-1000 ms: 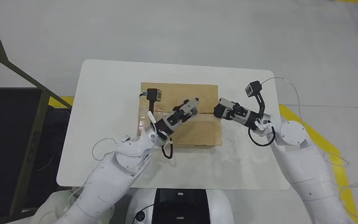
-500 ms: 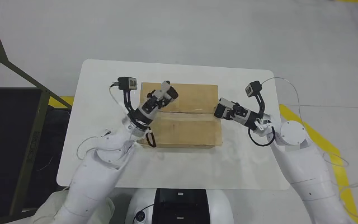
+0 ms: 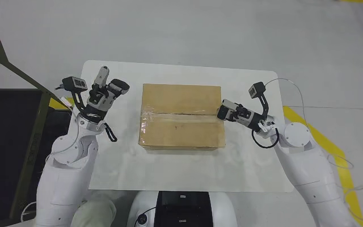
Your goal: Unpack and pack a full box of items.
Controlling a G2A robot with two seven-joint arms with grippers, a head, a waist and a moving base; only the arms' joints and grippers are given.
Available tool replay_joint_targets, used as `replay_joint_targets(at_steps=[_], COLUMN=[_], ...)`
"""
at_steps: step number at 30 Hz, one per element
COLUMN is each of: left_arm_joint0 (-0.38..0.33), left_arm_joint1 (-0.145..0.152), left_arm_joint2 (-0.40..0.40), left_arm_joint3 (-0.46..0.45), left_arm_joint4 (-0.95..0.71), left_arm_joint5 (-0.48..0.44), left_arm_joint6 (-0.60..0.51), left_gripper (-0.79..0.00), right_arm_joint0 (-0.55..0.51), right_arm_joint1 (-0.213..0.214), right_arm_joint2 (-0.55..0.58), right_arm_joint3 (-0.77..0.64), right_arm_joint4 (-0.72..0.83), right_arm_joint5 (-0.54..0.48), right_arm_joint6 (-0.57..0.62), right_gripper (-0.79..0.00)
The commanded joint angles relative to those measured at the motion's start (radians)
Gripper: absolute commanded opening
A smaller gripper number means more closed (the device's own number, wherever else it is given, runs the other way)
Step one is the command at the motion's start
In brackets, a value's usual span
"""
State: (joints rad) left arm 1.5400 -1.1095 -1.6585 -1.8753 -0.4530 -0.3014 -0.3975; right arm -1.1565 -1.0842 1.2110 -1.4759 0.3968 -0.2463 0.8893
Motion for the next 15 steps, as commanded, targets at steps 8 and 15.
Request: replay_joint_targets(at_steps=[8,15], left_arm_joint0=[-0.006,-0.036], left_arm_joint1=[0.013,0.019], left_arm_joint2=[-0.086,-0.117], left_arm_joint3=[0.119,0.187], left_arm_joint4=[-0.031,-0.049], left_arm_joint5=[0.053,0.078], left_arm_joint6=[-0.156,-0.207], left_gripper=[0.000,0.000], right_arm_joint0=[0.000,0.000], right_arm_joint1=[0.000,0.000], right_arm_joint2=[0.000,0.000], right_arm_joint3=[0.000,0.000], right_arm_joint4=[0.000,0.000], right_arm_joint5=[0.000,0.000], right_arm_joint6=[0.000,0.000], right_gripper=[0.000,0.000])
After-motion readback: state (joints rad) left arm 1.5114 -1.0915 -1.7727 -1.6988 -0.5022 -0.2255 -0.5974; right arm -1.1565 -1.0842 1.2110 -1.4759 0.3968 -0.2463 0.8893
